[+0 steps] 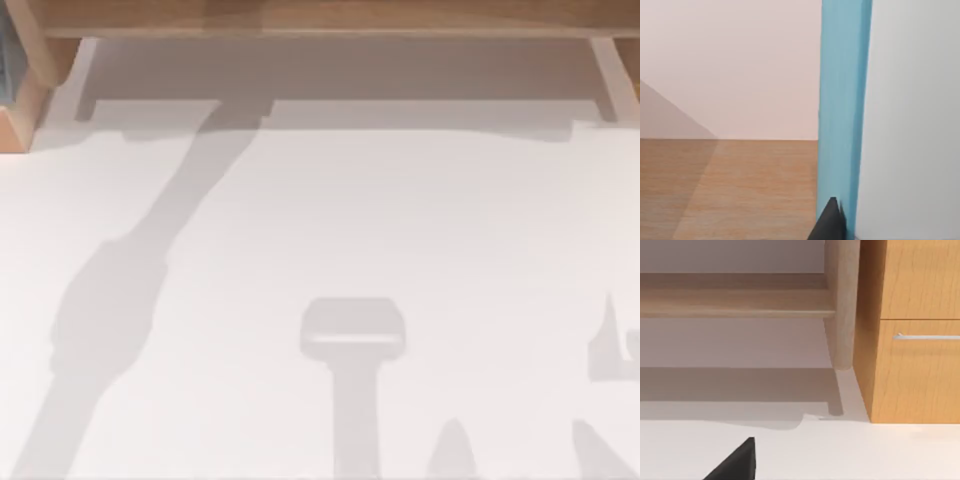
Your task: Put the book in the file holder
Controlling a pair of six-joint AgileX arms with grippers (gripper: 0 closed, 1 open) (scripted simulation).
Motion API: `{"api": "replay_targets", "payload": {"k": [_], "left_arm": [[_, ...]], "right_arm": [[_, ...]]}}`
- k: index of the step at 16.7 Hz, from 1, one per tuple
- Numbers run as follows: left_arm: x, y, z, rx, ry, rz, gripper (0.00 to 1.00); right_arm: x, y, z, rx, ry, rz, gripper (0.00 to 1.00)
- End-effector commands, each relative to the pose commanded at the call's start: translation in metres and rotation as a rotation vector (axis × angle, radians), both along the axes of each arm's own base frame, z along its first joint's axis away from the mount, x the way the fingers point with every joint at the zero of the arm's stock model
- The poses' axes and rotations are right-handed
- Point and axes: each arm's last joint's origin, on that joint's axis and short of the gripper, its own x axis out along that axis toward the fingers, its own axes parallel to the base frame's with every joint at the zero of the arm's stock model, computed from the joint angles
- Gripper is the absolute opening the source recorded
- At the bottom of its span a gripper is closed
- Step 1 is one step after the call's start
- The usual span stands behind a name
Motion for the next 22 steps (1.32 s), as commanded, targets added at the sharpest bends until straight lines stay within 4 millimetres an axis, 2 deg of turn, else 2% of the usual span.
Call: {"api": "replay_targets", "payload": {"k": [7,12,14,16,19,22], "left_arm": [[0.0,0.0,0.015,0.0,0.0,0.0,0.0],[-0.001,0.001,0.016,0.0,-0.003,0.001,0.0],[-0.006,0.012,0.027,0.01,-0.029,0.013,0.0],[-0.012,0.041,0.045,0.047,-0.066,0.055,0.0],[-0.024,0.104,0.067,0.167,-0.103,0.164,0.0],[-0.033,0.175,0.07,0.356,-0.065,0.295,0.0]], "right_arm": [[0.0,0.0,0.0,0.0,0.0,0.0,1.0],[0.0,0.0,0.0,0.0,0.0,0.0,1.0],[0.0,0.0,0.0,0.0,0.0,0.0,1.0],[0.0,0.0,0.0,0.0,0.0,0.0,1.0],[0.0,0.0,0.0,0.0,0.0,0.0,1.0],[0.0,0.0,0.0,0.0,0.0,0.0,1.0]]}}
